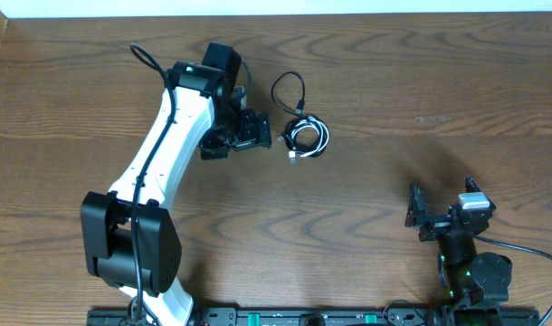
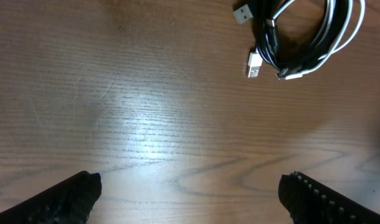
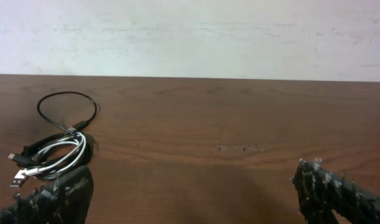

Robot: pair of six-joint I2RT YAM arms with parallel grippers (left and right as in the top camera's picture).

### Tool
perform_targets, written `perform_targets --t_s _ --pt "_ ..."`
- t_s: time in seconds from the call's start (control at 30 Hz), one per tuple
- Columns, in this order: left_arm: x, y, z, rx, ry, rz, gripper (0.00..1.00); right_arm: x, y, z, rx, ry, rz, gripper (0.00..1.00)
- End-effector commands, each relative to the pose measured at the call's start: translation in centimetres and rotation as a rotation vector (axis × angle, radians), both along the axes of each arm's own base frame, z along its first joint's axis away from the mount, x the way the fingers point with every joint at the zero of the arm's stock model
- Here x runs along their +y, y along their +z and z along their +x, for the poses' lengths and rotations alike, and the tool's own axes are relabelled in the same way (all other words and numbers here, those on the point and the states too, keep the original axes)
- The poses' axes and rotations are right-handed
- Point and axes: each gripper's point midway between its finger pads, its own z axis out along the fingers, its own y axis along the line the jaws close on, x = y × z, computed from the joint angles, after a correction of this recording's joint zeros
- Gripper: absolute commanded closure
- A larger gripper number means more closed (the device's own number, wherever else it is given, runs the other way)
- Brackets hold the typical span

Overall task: Untangle cables
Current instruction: 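Move the left gripper over the black and white cable bundle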

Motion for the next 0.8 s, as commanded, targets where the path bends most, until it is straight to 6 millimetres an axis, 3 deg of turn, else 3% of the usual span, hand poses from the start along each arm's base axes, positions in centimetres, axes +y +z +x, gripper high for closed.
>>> perform_targets --t_s 0.0,0.27,0.77 --pt "0.1 -0.9 -0.3 0.021 0.003 0.012 0.03 0.1 -0.1 0.0 0.001 0.001 0.01 0.01" --pt "-0.1 -0.9 0.4 0.008 0.059 0.005 0.04 0.1 -0.1 0.0 0.0 0.001 0.01 0.01" --pt "-1.0 -0.7 3.8 -0.102 0.148 -0.042 0.04 0.1 -0.1 0.0 0.001 0.001 0.01 0.01"
